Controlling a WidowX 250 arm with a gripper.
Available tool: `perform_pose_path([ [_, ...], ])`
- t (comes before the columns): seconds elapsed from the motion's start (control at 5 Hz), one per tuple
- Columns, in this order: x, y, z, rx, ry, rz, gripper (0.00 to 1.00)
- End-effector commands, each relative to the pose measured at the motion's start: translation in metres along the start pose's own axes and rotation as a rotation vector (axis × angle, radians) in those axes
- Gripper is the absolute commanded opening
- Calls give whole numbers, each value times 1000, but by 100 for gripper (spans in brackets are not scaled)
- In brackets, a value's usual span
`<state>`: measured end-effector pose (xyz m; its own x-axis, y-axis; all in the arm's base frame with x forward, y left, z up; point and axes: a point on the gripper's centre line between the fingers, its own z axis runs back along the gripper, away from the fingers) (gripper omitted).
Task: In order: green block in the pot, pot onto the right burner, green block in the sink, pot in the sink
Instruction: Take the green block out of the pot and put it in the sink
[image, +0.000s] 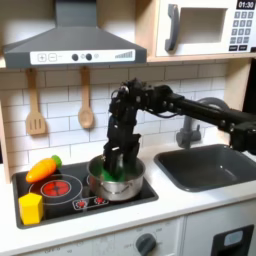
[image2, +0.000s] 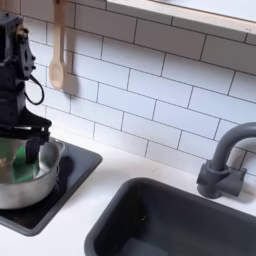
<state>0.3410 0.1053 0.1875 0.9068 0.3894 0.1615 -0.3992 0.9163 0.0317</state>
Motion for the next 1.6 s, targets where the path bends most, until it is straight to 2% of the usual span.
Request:
perform_pose_path([
  [0.0,2,0,-7,14,10,16,100],
  [0.4,2,-8,-16,26,24,3,100],
  [0.8,8,0,-13,38,-4,14,100],
  [1.4,10,-5,-27,41,18,-8,100],
])
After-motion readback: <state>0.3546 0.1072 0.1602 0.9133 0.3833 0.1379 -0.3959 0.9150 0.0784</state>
